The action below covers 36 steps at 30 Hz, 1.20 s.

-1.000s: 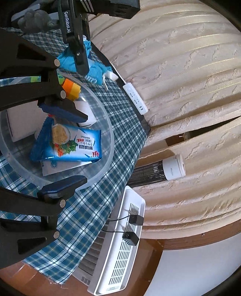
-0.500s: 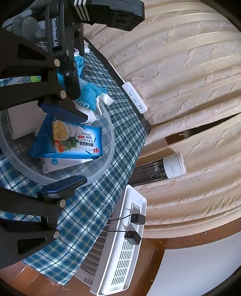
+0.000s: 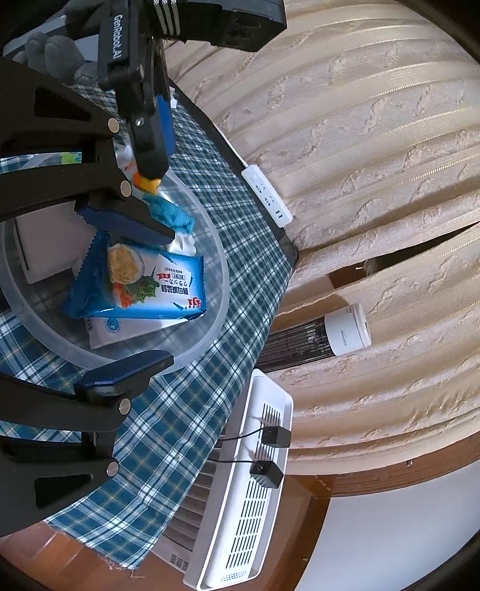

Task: Organize objects
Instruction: 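Lower the towel into the bowl and open left gripper while right releases the packet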

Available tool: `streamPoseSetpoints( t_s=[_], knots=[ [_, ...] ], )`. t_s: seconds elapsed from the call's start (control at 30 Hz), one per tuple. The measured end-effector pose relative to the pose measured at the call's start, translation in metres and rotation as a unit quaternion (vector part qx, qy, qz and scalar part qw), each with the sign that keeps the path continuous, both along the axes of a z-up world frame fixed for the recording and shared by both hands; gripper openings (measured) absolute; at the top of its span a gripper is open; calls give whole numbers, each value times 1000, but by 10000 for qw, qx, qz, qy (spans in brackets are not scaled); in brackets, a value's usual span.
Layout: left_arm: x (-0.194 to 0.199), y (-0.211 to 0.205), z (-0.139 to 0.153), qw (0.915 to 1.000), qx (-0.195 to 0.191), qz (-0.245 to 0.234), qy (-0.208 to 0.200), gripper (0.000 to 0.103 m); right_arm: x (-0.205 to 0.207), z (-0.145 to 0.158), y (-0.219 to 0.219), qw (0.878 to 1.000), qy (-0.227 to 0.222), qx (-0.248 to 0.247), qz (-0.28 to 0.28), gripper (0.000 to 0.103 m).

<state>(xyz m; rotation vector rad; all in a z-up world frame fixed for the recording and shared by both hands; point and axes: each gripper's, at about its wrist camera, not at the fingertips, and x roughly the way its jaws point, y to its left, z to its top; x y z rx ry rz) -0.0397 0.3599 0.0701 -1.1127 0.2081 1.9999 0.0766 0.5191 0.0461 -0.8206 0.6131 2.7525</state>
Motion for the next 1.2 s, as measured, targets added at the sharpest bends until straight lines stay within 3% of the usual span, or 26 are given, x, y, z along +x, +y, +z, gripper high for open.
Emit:
streamPoseSetpoints(
  t_s=[0.5, 0.93, 1.2],
  knots=[
    [15, -17, -5, 9985, -320, 32, 443, 83, 3, 3, -8, 10000, 30, -35, 33, 61],
    [3, -10, -22, 9981, -416, 337, 304, 86, 9, 7, -16, 10000, 23, -68, 35, 61],
    [-2, -28, -11, 9982, -257, 493, 239, 89, 11, 12, -24, 9999, 61, -43, 81, 61]
  ],
)
